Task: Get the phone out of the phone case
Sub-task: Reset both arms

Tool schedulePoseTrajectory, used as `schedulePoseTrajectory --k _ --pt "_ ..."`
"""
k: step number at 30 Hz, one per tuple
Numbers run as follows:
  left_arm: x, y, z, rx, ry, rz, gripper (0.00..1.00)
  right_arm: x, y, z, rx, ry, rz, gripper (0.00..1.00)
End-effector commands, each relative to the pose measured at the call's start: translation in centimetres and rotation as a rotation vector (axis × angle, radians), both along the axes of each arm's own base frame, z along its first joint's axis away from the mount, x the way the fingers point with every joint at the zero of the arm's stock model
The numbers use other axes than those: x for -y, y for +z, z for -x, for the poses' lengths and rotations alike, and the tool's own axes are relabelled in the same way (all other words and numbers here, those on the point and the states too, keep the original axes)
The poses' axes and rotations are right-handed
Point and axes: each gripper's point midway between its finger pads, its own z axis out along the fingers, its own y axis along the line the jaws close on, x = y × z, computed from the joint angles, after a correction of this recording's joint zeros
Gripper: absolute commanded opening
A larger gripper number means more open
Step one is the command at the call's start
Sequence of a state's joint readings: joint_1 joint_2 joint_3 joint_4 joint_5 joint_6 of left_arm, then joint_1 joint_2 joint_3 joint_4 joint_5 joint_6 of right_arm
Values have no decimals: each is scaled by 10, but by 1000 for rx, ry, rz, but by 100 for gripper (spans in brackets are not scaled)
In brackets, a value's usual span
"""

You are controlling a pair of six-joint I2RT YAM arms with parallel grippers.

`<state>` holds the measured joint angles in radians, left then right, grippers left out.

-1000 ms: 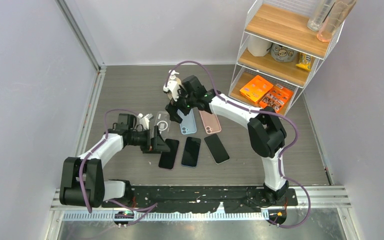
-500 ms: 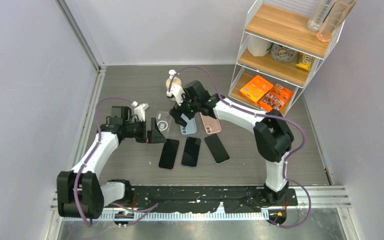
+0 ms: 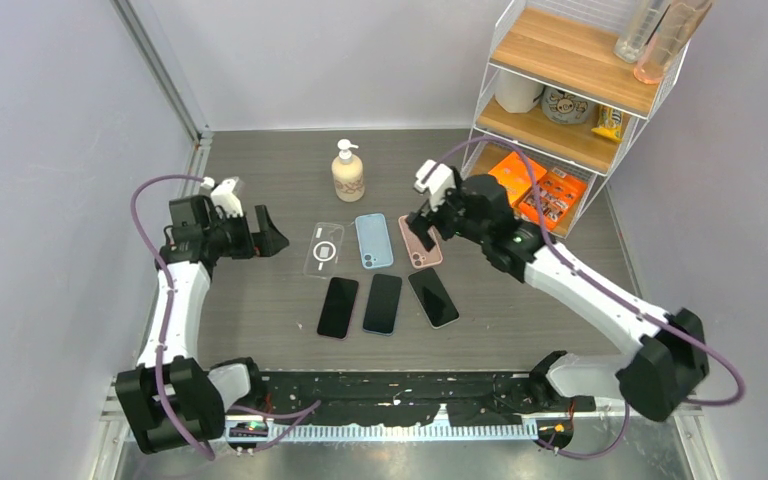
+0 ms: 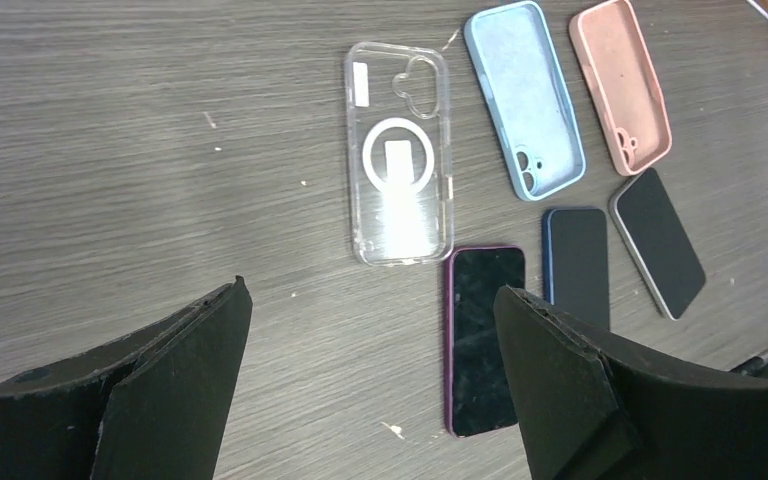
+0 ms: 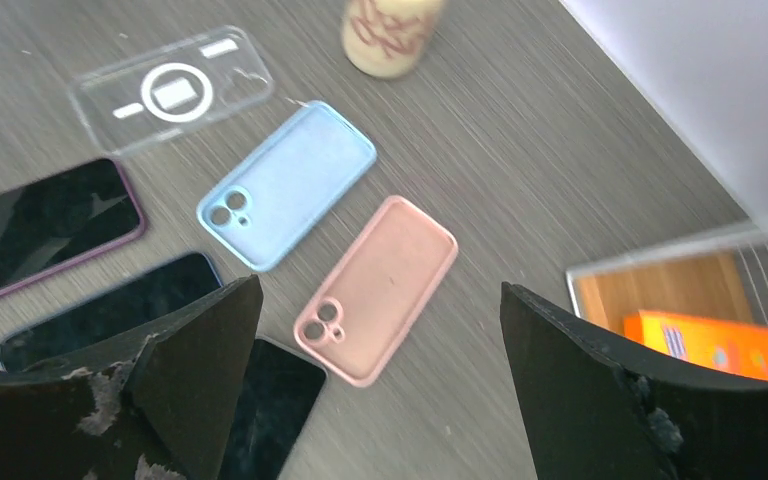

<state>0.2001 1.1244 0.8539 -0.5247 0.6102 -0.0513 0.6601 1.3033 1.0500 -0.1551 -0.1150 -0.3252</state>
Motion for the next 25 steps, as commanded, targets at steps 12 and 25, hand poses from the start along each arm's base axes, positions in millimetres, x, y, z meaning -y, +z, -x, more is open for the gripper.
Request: schedulePoseTrajectory --k 12,25 --pt "-5 87 2 595 33 -256 100 125 10 40 187 -362 -67 96" --pt "20 92 8 715 -43 -249 100 151 10 32 205 -440 -68 96"
